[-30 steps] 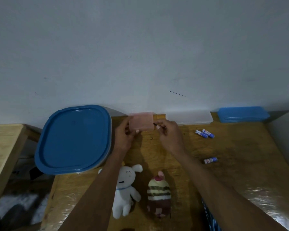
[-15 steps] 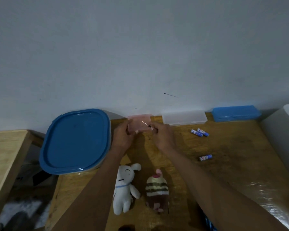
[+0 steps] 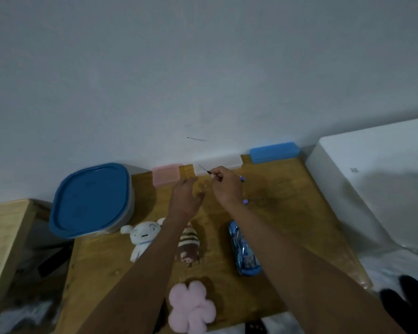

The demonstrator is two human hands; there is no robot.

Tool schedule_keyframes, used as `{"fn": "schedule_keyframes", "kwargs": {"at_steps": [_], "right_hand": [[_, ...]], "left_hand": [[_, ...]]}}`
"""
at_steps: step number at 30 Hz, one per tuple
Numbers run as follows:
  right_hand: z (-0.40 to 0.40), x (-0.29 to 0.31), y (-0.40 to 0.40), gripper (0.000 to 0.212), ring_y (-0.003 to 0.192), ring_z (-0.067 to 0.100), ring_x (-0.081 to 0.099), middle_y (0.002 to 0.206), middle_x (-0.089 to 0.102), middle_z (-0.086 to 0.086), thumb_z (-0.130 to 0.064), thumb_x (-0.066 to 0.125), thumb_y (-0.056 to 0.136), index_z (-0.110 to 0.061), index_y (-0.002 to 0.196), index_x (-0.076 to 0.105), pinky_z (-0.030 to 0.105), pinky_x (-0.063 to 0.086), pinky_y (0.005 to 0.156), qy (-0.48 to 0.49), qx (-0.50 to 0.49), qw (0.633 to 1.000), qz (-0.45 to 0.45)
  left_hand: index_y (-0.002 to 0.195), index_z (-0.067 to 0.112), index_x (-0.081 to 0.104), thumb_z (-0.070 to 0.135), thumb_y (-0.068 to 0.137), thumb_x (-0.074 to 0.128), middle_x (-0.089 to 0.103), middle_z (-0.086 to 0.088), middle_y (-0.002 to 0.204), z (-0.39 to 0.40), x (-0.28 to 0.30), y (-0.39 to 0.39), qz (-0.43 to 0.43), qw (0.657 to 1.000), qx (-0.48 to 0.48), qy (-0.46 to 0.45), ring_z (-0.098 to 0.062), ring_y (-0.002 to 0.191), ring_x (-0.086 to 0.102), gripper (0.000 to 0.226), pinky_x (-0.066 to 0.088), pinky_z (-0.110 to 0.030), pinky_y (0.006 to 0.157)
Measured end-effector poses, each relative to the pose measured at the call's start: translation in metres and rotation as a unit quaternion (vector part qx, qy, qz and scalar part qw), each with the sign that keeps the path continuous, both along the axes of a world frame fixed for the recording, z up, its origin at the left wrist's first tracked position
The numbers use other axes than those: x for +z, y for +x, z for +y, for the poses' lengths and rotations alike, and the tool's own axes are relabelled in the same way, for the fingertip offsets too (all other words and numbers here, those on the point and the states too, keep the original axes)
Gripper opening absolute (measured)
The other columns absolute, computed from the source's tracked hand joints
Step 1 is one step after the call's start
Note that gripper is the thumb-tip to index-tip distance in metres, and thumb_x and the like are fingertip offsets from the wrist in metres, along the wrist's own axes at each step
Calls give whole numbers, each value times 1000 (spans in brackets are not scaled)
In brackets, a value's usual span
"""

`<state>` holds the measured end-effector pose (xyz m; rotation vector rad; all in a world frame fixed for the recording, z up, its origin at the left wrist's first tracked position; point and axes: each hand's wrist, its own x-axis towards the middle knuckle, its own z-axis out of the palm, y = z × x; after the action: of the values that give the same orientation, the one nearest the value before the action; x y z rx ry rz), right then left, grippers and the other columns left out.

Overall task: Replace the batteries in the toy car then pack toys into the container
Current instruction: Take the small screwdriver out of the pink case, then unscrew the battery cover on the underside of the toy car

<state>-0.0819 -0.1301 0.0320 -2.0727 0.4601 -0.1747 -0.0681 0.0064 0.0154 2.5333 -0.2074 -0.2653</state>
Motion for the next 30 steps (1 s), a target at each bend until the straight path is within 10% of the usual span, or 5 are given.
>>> {"fn": "schedule_keyframes", "kwargs": {"at_steps": [8, 16, 30], "right_hand": [[-60, 9, -70, 20, 95, 18, 66, 110, 72, 4, -13, 59, 97, -16, 110, 74, 31, 54, 80, 43, -65, 997, 5], [-102, 4, -103, 21, 86, 9, 62, 102, 70, -3, -15, 59, 99, -18, 115, 72, 13, 40, 59, 36, -86, 995, 19], [-131, 5, -121, 19, 92, 10, 63, 99, 68, -6, -19, 58, 100, -20, 114, 70, 26, 54, 76, 51, -107, 993, 22]], "left_hand": [[139, 25, 53, 47, 85, 69, 61, -14, 125, -85, -2, -84, 65, 987, -110, 103, -35, 113, 60, 61, 53, -43, 89], [160, 31, -8, 77, 77, 62, -7, -22, 166, -119, -35, -148, 159, 956, -94, 227, -45, 150, 13, 117, 30, -56, 115], [158, 40, -6, 42, 78, 83, -2, -22, 164, -130, -34, -157, 177, 980, 24, 91, -48, 143, 30, 120, 40, -54, 109]]}}
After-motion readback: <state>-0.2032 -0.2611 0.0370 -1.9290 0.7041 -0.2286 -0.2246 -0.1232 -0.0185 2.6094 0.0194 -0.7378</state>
